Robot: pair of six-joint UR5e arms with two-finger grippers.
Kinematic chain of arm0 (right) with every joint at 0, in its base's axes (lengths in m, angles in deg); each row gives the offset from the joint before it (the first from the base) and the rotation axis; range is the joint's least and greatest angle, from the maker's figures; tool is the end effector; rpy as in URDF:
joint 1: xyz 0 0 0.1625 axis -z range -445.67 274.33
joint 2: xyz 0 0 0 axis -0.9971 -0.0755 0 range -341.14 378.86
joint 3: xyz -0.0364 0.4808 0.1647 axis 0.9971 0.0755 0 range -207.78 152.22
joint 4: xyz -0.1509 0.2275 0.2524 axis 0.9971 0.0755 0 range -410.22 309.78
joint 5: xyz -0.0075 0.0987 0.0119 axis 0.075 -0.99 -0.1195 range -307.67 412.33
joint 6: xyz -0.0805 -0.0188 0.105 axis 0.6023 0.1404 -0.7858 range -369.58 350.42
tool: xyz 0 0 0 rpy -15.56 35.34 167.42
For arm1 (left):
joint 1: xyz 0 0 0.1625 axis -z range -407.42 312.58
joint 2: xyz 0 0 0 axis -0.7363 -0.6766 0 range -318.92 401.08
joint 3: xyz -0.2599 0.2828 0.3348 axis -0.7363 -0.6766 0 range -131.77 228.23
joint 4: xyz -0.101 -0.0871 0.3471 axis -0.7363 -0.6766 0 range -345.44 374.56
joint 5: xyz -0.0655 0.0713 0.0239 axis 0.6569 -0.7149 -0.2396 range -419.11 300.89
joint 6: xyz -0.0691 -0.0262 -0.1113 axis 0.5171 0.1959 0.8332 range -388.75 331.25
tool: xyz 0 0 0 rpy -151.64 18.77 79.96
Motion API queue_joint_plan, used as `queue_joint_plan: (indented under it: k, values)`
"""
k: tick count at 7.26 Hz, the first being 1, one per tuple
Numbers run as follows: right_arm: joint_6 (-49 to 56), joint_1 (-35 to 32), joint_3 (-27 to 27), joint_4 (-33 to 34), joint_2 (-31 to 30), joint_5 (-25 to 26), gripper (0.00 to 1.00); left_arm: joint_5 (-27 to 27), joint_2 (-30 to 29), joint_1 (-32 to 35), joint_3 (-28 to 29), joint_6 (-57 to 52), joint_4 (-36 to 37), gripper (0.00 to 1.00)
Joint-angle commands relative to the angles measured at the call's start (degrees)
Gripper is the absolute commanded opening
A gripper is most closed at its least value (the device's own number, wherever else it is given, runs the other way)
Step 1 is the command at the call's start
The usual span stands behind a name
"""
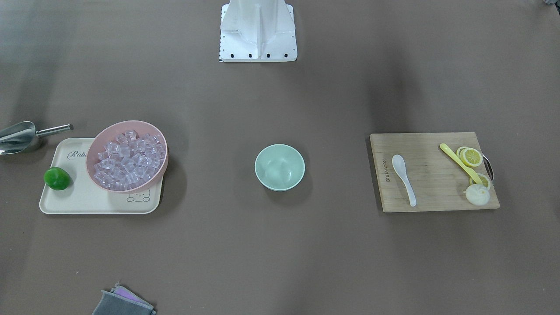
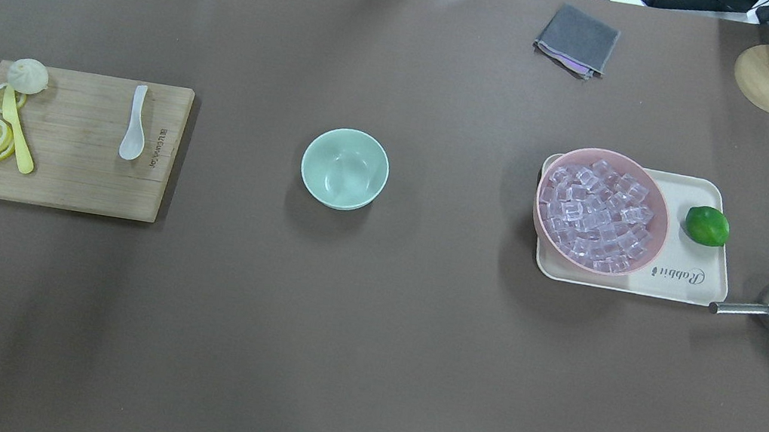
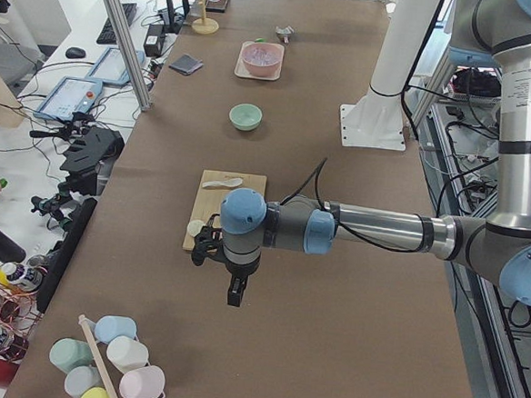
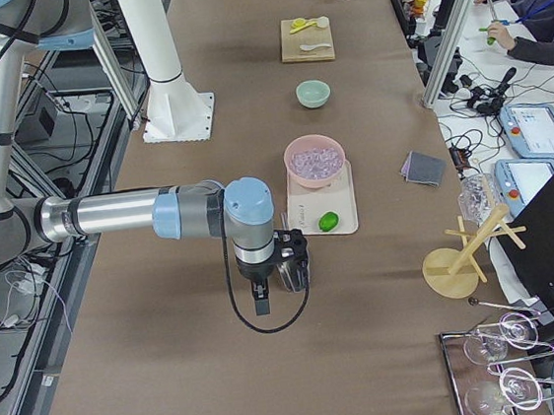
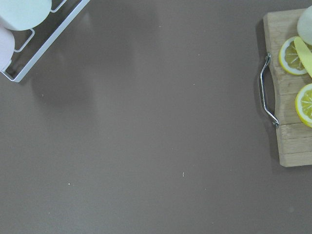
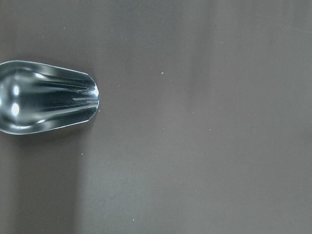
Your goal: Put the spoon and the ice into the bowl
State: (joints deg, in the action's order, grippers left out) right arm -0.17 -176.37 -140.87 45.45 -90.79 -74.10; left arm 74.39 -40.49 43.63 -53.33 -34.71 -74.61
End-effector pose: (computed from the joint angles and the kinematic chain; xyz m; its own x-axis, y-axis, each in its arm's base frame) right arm 0.0573 -0.2699 0.7329 0.7955 -0.1309 0.5917 0.1194 0.9911 0.0586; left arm -0.0482 -0.3746 0.7404 0.7237 0.1179 -0.6799 -0.0572 0.9922 0.1112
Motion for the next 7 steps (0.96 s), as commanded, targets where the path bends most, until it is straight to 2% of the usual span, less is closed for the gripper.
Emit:
queue_joint_plan:
  k: [1,3,5,7]
  values:
    - [0.00,-0.01,-0.03,-0.13,-0.21,-0.14,1.00,-0.35,0.09,0.00,-0.47,-0.28,-0.39,0.98]
    - [0.00,-0.01,-0.29,-0.31,-0.91,-0.23,1.00,0.00,0.18,0.00,-0.57,-0.28,-0.39,0.98]
    - [-0.09,-0.01,-1.61,-3.18,-1.09,-3.81,1.00,0.09,0.09,0.00,-0.48,-0.28,-0.39,0.98]
    - [-0.52,-0.01,-1.26,-15.10,-1.18,-7.16,1.00,0.09,-0.52,0.09,-1.44,-0.19,-0.48,0.98]
